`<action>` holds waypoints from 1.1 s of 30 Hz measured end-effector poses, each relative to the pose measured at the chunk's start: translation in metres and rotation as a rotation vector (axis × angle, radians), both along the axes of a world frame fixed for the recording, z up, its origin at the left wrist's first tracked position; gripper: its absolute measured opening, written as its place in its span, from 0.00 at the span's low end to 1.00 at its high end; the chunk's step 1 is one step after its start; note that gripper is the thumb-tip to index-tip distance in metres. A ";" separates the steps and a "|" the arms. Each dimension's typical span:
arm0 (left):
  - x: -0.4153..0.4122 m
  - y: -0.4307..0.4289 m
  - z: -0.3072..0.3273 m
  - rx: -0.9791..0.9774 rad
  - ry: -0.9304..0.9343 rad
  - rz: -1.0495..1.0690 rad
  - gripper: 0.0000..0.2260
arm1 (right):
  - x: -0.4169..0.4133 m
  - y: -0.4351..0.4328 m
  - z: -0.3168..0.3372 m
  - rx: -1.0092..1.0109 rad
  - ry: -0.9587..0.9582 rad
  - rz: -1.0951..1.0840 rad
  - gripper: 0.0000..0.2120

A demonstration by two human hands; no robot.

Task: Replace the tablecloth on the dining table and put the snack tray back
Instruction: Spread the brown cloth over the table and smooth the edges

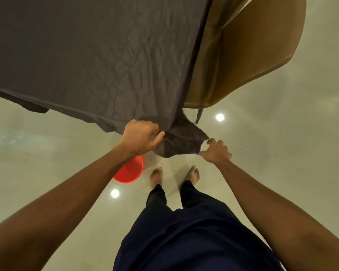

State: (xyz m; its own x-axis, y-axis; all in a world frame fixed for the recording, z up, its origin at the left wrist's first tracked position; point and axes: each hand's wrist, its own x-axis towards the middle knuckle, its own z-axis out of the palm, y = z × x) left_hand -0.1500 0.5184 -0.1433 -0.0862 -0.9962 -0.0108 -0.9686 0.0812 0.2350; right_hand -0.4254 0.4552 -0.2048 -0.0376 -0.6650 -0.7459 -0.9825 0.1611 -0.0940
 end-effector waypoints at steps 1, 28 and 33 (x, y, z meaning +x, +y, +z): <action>-0.001 -0.004 0.002 -0.068 0.027 0.058 0.17 | 0.003 -0.001 0.003 -0.060 -0.087 -0.102 0.23; -0.011 -0.093 -0.005 -0.002 -0.010 0.729 0.20 | 0.123 -0.185 0.048 -0.642 -0.570 0.801 0.26; -0.010 -0.167 -0.009 -0.050 0.128 0.892 0.21 | 0.160 -0.224 0.048 -0.593 -0.632 1.159 0.24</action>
